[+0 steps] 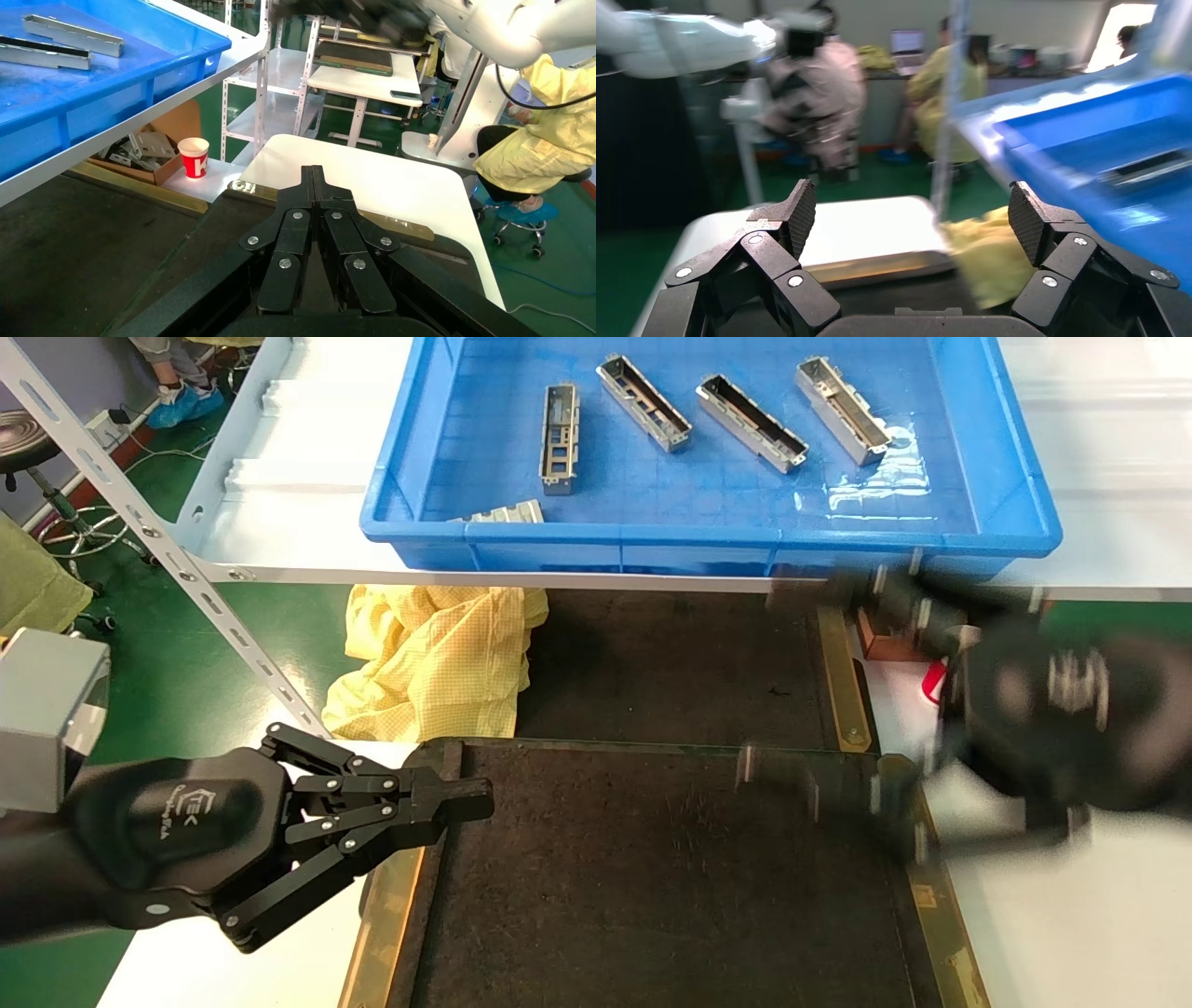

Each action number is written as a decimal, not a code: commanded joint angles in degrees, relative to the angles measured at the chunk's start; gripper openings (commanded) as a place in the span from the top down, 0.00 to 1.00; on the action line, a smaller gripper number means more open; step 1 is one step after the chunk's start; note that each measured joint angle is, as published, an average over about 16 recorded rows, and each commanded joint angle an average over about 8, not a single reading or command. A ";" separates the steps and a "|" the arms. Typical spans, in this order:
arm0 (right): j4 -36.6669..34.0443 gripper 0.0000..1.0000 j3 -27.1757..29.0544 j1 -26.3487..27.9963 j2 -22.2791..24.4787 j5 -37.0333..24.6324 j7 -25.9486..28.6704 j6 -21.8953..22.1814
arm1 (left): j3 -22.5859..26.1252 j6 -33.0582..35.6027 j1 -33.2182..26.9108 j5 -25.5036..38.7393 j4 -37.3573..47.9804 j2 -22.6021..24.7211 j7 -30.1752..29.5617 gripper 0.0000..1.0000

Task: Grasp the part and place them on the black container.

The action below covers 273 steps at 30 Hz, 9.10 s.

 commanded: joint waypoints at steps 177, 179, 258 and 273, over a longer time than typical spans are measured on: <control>-56.23 1.00 -41.99 19.74 -37.32 -10.10 -41.74 2.91 | 0.01 0.00 0.00 0.00 0.00 0.00 0.00 0.00; -57.06 1.00 -41.76 18.91 -38.02 -9.68 -42.09 3.71 | 0.01 0.00 0.00 -0.01 0.00 0.00 0.00 0.00; -41.77 0.00 -54.49 14.21 -37.43 5.07 -30.32 21.11 | 0.01 -0.01 0.00 -0.01 0.00 -0.01 0.01 0.00; -42.49 0.00 -53.60 14.31 -36.41 6.57 -30.02 17.91 | 0.00 -0.02 0.01 -0.01 0.02 -0.01 0.01 0.00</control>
